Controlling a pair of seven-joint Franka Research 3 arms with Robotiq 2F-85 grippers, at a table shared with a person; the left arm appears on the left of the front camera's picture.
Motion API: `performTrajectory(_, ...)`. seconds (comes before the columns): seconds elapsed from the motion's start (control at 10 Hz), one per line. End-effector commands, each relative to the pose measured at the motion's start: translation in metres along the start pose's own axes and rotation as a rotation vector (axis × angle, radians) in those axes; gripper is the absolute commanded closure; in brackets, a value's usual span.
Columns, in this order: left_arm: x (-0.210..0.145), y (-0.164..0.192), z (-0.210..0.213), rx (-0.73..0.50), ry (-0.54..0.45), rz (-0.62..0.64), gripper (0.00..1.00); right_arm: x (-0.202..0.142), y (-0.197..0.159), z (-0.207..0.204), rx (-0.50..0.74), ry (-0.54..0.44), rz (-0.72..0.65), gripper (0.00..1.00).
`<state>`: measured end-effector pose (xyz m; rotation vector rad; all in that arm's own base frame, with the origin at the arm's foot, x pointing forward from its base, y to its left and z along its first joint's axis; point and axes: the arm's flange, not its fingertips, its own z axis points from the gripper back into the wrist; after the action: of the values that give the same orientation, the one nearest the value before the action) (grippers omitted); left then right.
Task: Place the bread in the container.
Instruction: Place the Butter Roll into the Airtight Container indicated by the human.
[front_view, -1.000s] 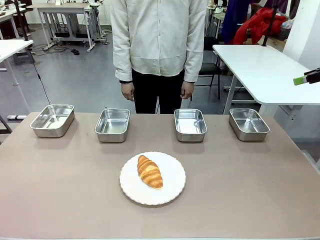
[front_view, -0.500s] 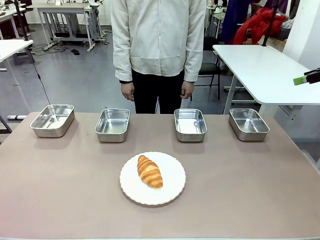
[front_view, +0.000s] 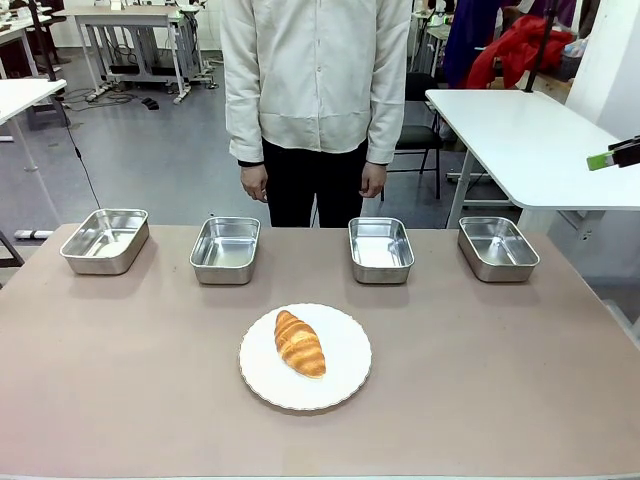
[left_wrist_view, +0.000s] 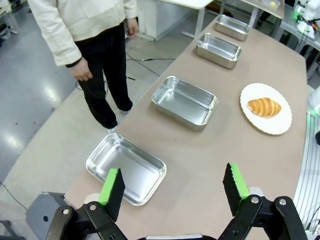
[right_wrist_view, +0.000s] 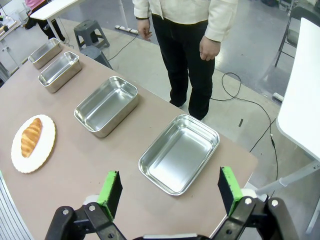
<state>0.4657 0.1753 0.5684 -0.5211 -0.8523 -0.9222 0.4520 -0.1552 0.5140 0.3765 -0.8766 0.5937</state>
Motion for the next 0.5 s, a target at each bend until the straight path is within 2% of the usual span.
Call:
performTrajectory(0.0,0.0014,-0.0018,0.0011,-0.007,-0.004,-0.007,0.00,0.0004,-0.0001,-0.0001,0.004,-0.012,0.001,0.00)
performTrajectory(0.4,0.0014,-0.0018,0.0011,-0.007,-0.004,-0.007,0.00,0.0004,-0.0001,-0.0001,0.004,-0.012,0.001,0.00)
